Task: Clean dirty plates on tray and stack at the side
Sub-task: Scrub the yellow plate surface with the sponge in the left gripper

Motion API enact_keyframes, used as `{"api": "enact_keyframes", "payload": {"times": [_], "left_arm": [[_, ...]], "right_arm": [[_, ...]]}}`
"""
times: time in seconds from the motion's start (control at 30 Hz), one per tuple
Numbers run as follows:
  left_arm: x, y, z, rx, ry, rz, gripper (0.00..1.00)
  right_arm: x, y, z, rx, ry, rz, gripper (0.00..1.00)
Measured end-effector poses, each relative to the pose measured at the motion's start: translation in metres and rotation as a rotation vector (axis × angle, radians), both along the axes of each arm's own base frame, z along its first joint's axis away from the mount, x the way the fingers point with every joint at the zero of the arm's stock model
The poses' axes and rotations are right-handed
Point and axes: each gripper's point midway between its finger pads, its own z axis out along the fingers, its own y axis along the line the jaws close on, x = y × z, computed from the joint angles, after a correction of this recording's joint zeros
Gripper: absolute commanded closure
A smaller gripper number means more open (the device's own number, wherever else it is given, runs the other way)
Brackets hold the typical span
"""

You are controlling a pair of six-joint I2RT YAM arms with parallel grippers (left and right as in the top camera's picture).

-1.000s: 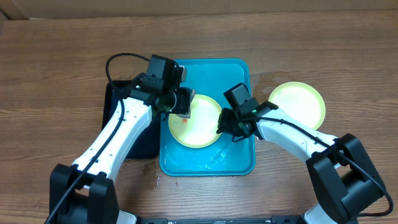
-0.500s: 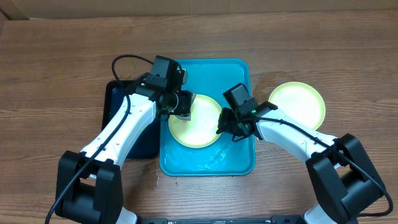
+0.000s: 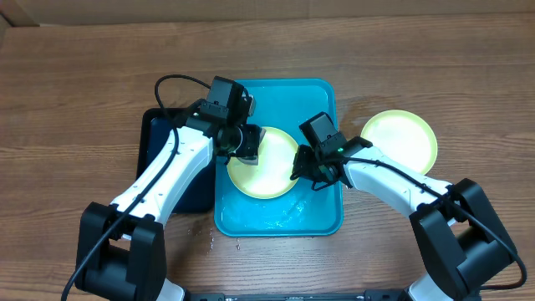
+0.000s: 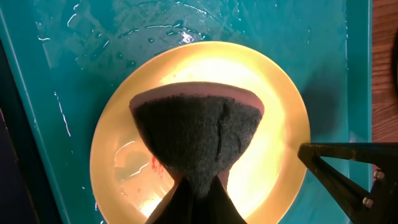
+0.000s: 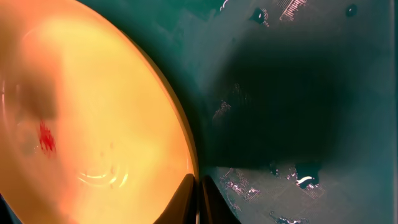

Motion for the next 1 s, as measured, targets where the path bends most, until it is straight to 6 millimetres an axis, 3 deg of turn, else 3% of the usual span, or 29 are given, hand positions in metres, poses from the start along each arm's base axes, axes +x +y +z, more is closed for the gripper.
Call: {"api": "enact_keyframes", "payload": {"times": [0.23, 0.53, 0.73, 1.0], "left_arm": [[-0.001, 0.000, -0.020, 0.017, 0.049, 0.000, 0.96], [-0.009, 0.006, -0.077, 0.079, 0.182, 0.004, 0.96], [-0.008, -0.003, -0.078, 0.023, 0.201, -0.008, 0.96], [-0.023, -0.041, -0.068, -0.206, 0.295, -0.093, 0.96]], "right_arm": [[0.000, 0.000, 0.000, 0.000, 0.000, 0.001, 0.96], [0.000, 0.000, 0.000, 0.000, 0.000, 0.001, 0.96], [0.000, 0.000, -0.001, -0.003, 0.002, 0.000, 0.96], [0.000, -0.001, -0.001, -0.005, 0.001, -0.001, 0.96]]}}
